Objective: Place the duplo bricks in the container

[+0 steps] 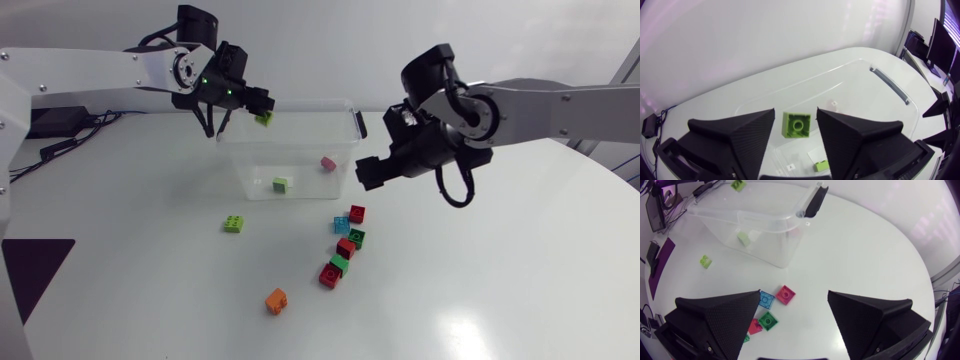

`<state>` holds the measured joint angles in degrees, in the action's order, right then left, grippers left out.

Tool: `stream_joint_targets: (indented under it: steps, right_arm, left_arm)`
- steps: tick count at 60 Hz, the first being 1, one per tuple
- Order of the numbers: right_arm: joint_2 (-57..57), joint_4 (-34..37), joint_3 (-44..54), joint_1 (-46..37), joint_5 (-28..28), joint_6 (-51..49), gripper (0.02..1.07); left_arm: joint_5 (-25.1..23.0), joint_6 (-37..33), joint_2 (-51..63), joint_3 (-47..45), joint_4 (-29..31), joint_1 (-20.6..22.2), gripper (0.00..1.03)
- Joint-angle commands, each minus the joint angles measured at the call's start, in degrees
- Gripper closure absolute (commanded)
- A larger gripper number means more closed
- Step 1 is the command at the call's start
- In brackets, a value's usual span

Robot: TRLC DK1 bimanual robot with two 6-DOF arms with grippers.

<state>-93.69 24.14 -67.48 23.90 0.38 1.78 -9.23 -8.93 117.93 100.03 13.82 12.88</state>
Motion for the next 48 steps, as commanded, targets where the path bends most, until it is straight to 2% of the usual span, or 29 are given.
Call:
stream_joint_targets:
  steps: [1,14,33,39,48]
  right_arm:
    - [-3.9,-0.6,0.5,0.3,-0.2,3.6,0.10]
    - [-12.0,-2.3,-2.3,0.4,1.6,8.5,0.10]
    - [-17.9,-4.6,-4.8,3.4,4.2,12.4,0.10]
    - [-19.3,-5.4,-5.5,4.0,5.1,13.1,0.11]
    - [-21.4,-5.0,-6.8,4.0,6.5,14.9,0.15]
  left_arm:
    - [1.0,2.5,-0.3,1.7,0.9,0.4,0.14]
    - [4.8,3.2,-8.7,-7.0,0.9,-1.4,0.11]
    - [6.0,3.7,-26.1,-29.8,-1.5,-7.7,0.11]
    - [6.3,4.2,-30.0,-37.2,-3.2,-8.3,0.11]
    - [8.3,5.2,-31.6,-43.6,-4.2,-8.0,0.11]
